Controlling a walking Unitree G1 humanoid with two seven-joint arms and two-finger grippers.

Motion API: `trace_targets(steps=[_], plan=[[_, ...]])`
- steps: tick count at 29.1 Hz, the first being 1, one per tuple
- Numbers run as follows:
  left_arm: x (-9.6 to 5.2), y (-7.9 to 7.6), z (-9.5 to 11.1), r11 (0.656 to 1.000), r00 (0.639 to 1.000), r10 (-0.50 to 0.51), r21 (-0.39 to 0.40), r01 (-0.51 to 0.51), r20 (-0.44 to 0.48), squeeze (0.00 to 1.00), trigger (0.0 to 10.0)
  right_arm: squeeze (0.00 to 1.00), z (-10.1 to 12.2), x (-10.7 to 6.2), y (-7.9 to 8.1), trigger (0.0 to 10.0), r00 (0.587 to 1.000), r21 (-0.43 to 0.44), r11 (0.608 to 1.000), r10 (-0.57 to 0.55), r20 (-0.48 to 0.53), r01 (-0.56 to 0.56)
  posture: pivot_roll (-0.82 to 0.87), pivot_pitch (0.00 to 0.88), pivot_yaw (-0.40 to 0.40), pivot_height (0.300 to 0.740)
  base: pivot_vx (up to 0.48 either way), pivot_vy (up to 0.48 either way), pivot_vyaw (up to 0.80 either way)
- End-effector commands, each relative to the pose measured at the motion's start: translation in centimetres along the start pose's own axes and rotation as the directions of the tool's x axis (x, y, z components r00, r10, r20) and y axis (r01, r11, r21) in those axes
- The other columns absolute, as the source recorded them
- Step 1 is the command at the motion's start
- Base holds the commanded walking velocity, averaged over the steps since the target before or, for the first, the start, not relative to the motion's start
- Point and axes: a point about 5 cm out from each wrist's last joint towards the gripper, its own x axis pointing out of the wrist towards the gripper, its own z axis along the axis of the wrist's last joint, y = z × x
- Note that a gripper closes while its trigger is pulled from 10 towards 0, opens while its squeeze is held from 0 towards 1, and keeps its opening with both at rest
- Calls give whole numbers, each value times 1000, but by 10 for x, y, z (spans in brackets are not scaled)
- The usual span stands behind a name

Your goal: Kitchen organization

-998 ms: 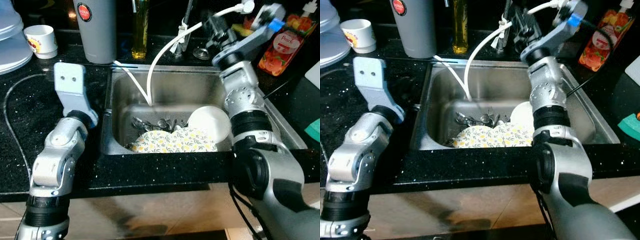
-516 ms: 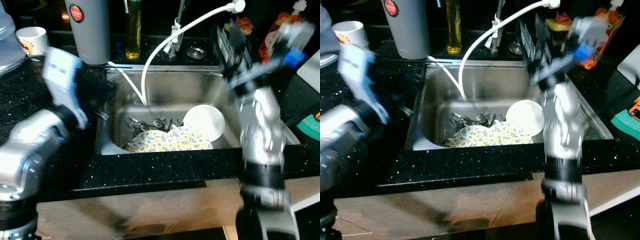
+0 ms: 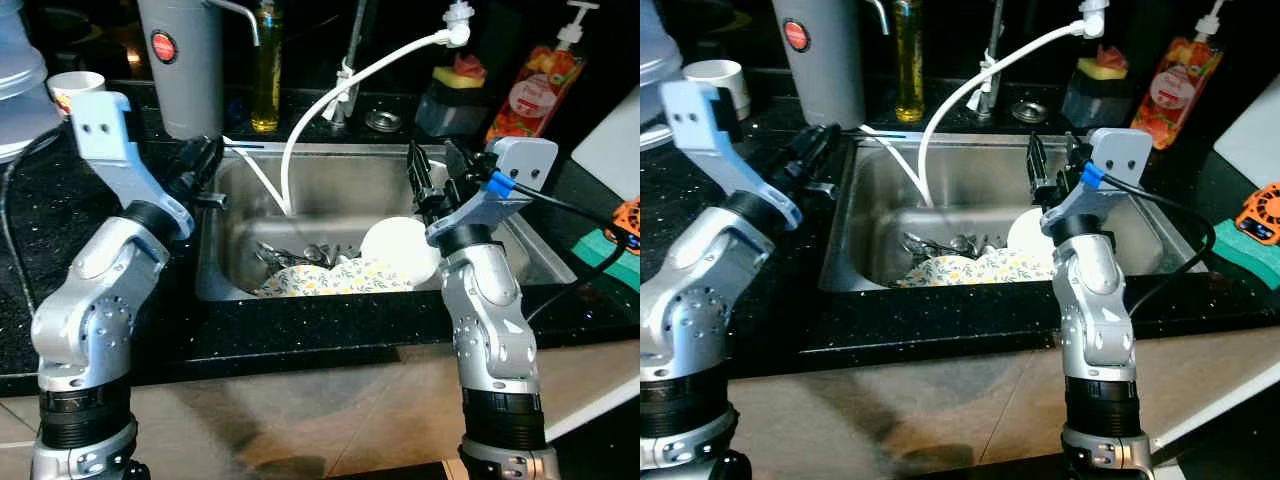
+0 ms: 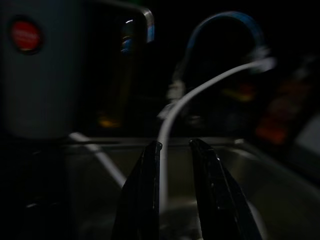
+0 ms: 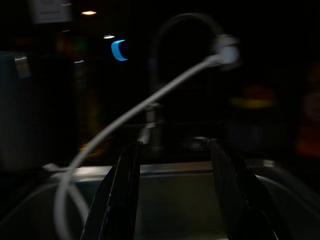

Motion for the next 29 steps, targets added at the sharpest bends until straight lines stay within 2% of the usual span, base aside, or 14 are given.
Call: trace_targets(steps=[1, 3, 9, 22, 29], plan=[[2, 4, -8, 998, 998, 51, 34, -50, -21, 0, 10000, 0, 1, -2, -13, 10000, 998, -32, 997, -68, -10, 67, 107, 0, -50, 740, 0, 0, 0], [6, 9, -9, 992, 994, 107, 75, -106, -10, 0, 10000, 0, 5, -2, -21, 10000, 993, -70, 991, -114, 5, 114, 97, 0, -46, 740, 0, 0, 0], [9, 13, -10, 978, 986, 168, 121, -169, 17, 0, 10000, 0, 9, -1, -26, 10000, 987, -108, 982, -155, 36, 158, 97, 0, -44, 740, 0, 0, 0], [11, 14, -10, 961, 978, 199, 186, -207, 62, 0, 10000, 0, 12, 4, -26, 10000, 985, -111, 979, -163, 55, 169, 106, 0, -48, 740, 0, 0, 0], [12, 14, -9, 959, 978, 199, 194, -209, 69, 0, 10000, 0, 11, 4, -25, 10000, 985, -107, 980, -163, 53, 168, 107, 0, -44, 740, 0, 0, 0]])
